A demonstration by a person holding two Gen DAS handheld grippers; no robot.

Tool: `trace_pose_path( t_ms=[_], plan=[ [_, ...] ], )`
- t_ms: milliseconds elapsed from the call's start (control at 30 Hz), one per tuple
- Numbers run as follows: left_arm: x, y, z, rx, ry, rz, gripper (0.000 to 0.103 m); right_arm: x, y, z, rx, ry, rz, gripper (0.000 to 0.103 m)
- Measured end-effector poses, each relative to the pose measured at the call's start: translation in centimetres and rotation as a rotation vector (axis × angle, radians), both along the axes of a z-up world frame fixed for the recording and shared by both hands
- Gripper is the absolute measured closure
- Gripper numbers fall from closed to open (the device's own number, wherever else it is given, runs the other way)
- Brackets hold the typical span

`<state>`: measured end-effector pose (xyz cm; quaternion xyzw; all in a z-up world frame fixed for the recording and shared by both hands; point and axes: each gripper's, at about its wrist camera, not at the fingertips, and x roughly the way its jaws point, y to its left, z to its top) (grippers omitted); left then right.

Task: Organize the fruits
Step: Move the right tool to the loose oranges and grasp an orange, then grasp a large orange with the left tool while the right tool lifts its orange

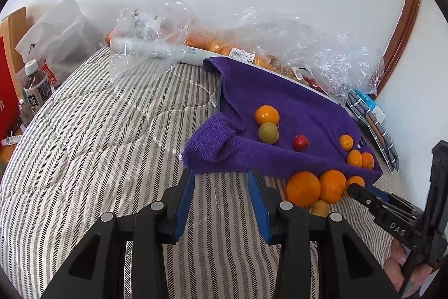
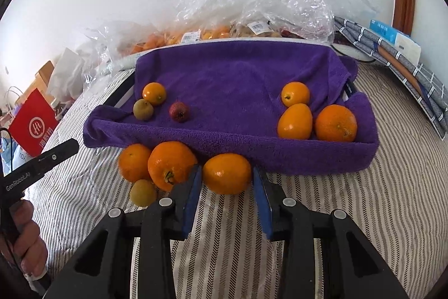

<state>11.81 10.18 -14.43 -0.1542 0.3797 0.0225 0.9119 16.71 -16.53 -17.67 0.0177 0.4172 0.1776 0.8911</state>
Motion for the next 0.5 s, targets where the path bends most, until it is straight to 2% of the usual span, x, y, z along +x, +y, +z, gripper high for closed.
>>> trace_pose_path(
  t_ms=[233,500],
  plan=[
    [0.3,-0.5,-0.5,-0.012,0.025,-0.042,0.065,-1.5,-1.6,1.4,0.002,-0.034,-0.011,0.066],
    [0.3,-1.1,-0.5,-0.023,0.036,-0.052,0.065,-2.6,-3.5,1.7,-0.006,-0.041,-0.029,0.066]
  ],
)
